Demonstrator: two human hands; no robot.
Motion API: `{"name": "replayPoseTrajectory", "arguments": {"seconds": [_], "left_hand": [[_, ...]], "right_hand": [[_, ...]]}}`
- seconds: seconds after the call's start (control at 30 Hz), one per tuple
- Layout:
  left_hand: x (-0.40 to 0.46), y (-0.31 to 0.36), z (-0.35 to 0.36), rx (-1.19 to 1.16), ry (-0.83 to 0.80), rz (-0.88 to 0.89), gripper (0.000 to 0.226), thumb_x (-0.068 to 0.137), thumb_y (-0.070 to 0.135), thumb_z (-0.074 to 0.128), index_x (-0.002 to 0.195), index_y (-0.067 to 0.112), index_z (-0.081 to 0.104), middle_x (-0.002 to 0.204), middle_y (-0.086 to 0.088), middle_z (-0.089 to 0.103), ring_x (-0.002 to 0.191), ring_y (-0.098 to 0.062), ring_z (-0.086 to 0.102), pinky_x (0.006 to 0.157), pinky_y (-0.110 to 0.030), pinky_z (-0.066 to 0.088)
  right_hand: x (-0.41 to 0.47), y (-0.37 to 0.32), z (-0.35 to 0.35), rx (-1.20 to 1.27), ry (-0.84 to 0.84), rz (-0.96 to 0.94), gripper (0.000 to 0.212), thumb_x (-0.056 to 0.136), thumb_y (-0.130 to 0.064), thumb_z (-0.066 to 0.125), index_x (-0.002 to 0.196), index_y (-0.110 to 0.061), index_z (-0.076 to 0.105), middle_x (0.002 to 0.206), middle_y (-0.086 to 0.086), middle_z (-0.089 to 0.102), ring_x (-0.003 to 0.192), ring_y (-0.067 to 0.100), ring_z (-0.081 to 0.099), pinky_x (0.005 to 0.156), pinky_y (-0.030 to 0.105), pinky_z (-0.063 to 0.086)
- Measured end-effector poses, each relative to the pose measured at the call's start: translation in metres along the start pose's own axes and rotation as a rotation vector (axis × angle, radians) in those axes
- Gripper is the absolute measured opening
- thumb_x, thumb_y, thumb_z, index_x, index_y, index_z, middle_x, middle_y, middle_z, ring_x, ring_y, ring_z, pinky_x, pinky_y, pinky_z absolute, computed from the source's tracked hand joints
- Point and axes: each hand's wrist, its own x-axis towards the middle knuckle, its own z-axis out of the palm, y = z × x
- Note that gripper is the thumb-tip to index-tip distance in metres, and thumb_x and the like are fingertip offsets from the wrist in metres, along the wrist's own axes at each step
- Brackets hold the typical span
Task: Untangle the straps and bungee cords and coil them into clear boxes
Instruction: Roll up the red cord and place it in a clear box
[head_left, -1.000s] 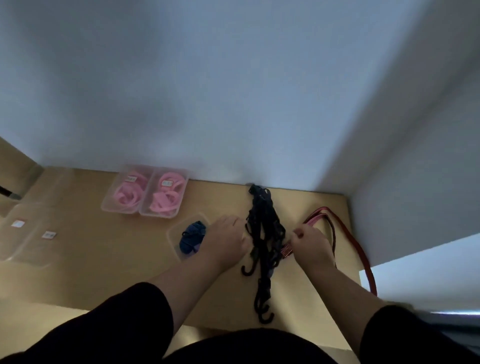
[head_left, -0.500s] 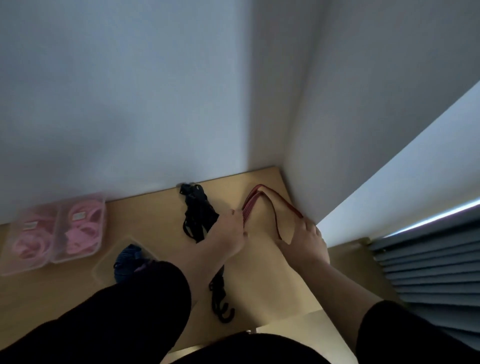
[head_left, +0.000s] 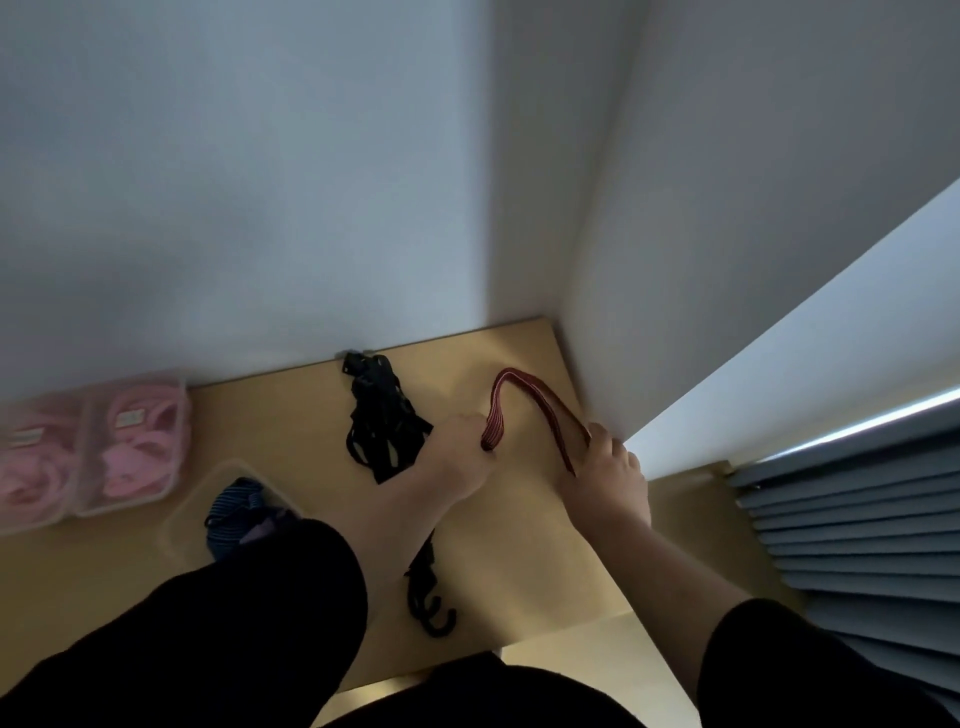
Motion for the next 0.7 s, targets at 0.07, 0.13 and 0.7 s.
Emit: {"name": "replayPoseTrajectory", "arguments": {"seconds": [0.07, 0.13, 0.7], "left_hand": [[-0.01, 0.001, -0.009, -0.1, 0.009, 0.063, 0.006, 0.093, 0.013, 0.06, 0.097, 0.011, 0.064, 0.084, -0.005, 0.065, 0.074, -0.017, 0.063, 0.059, -0.024, 0.049], [-0.021, 0.002, -0.021, -0.195, 0.0, 0.107, 0.004, 0.094, 0.018, 0.062, 0.098, 0.019, 0.064, 0.08, 0.004, 0.064, 0.067, -0.004, 0.061, 0.053, -0.011, 0.041], [-0.133, 0.005, -0.131, -0.683, 0.14, 0.394, 0.007, 0.093, 0.002, 0.065, 0.1, 0.004, 0.067, 0.098, -0.011, 0.074, 0.093, -0.018, 0.069, 0.09, -0.034, 0.055]], "right_hand": [[0.002, -0.002, -0.004, -0.052, 0.007, 0.012, 0.06, 0.088, -0.021, 0.054, 0.144, -0.018, 0.034, 0.132, 0.007, 0.055, 0.118, 0.03, 0.049, 0.096, 0.042, 0.041], [0.002, -0.007, -0.007, -0.055, 0.004, 0.012, 0.052, 0.088, -0.02, 0.051, 0.139, -0.018, 0.039, 0.127, 0.006, 0.059, 0.115, 0.029, 0.052, 0.091, 0.041, 0.039], [-0.058, -0.102, -0.009, 0.287, -0.001, -0.138, 0.012, 0.097, -0.023, 0.047, 0.098, -0.021, 0.059, 0.085, 0.001, 0.064, 0.076, 0.017, 0.058, 0.057, 0.029, 0.039]]}}
